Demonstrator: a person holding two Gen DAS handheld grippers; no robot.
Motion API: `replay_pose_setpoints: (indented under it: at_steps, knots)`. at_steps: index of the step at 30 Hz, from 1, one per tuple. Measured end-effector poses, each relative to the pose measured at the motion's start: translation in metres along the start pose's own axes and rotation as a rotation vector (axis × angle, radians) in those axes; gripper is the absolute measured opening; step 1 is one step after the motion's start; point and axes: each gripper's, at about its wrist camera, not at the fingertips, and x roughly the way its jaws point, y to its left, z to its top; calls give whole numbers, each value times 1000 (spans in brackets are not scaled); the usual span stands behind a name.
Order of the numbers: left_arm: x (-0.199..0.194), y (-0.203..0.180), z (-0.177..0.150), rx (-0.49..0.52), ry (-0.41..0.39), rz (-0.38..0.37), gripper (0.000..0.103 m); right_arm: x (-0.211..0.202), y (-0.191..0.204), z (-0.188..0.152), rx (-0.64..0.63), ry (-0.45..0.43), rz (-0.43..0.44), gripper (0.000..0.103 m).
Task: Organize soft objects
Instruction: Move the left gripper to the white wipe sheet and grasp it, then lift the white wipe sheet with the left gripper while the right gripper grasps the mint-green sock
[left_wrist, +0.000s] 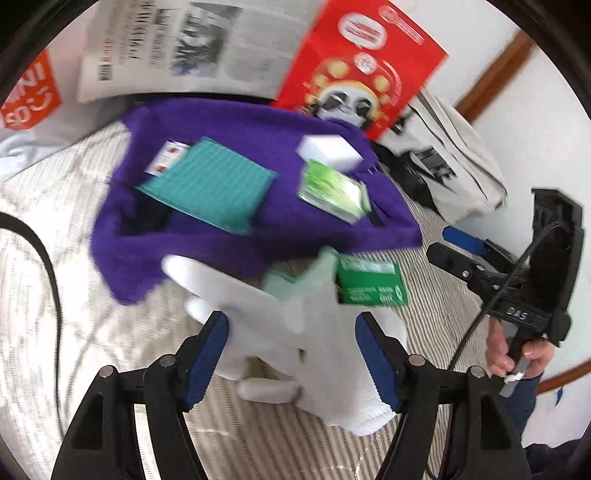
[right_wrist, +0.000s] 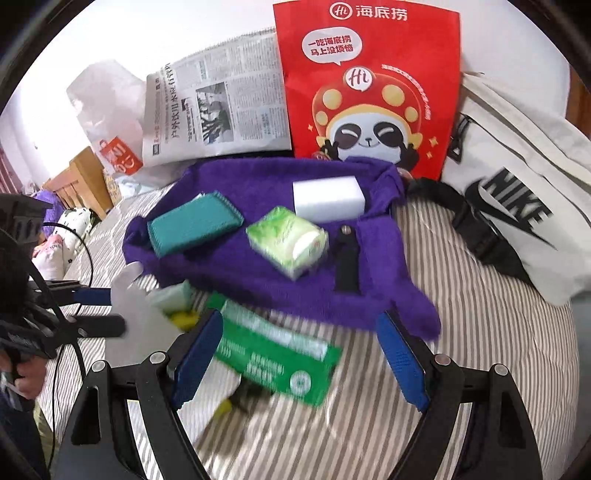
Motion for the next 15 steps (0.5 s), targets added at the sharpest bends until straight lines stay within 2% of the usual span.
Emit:
replay_pose_setpoints:
  at_steps: [2, 4, 8, 9, 10, 12, 13, 15]
  knots:
    - [12, -21, -11, 81, 11, 33, 72, -5, -1, -10, 7, 11, -12, 85]
    - [19, -40, -23, 173, 5, 76, 77, -9, -5, -19, 21, 22, -21, 85]
    - [30, -60, -41, 269, -26, 171, 75, -14, -16, -34, 68, 37, -43, 85]
    - [30, -62, -44, 278, -38, 189, 69, -15, -20, -39, 89, 41, -42, 85]
    - [29, -62, -49, 284, -64, 202, 52, -15, -22, -42, 106, 47, -41, 85]
    - [25, -59, -52, 279, -86, 221, 31, -17, -27, -47, 131, 53, -37, 85]
    - [21, -53, -54, 263, -84, 200, 23, -18, -28, -49, 138, 54, -35, 85]
    - [11, -42, -57, 220, -93, 140, 19, -20, -28, -51, 141, 54, -40, 85]
